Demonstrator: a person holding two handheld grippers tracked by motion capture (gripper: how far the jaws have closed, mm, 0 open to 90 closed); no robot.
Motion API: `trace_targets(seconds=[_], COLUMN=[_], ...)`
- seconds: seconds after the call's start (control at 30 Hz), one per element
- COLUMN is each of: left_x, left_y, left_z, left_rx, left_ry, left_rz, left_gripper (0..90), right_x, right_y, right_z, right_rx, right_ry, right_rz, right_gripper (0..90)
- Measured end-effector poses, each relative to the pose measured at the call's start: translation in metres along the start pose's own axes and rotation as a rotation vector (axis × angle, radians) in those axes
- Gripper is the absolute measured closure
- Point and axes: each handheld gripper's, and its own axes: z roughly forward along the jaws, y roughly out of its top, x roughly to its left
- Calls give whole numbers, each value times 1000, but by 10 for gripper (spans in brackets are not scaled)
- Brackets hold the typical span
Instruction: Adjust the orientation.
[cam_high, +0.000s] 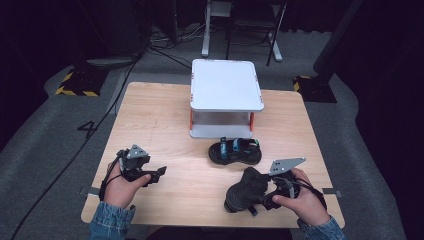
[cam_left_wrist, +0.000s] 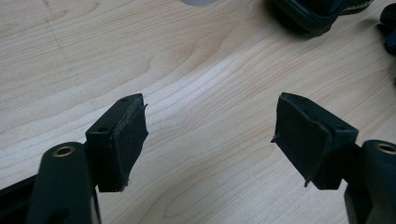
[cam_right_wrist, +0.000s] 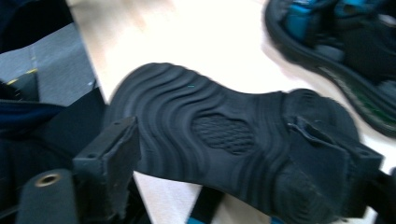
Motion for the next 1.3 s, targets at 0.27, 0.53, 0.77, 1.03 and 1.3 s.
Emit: trace_targets(seconds=[0.27,0.53,0.77,1.03,1.3], left_x=[0,2,4,4,4], left_y=[-1,-2,-3,-3,-4], left_z=[-1,1,2,2,2], left_rx=[3,4,0,-7,-5], left_ry=[4,-12,-21,-42,-40], left_rz=[-3,-6,-29,-31,-35], left_gripper=[257,257,257,259,263], right_x=[23,47,53,42,7], right_y=[9,11,7,4,-1], right_z=[17,38,47,46,35], right_rx=[-35,-12,1,-62,-112], right_ry=[46,-9,-134,-139,-273], right_rz=[-34,-166,-291,-252,-164], right_gripper=[159,153,156,179,179])
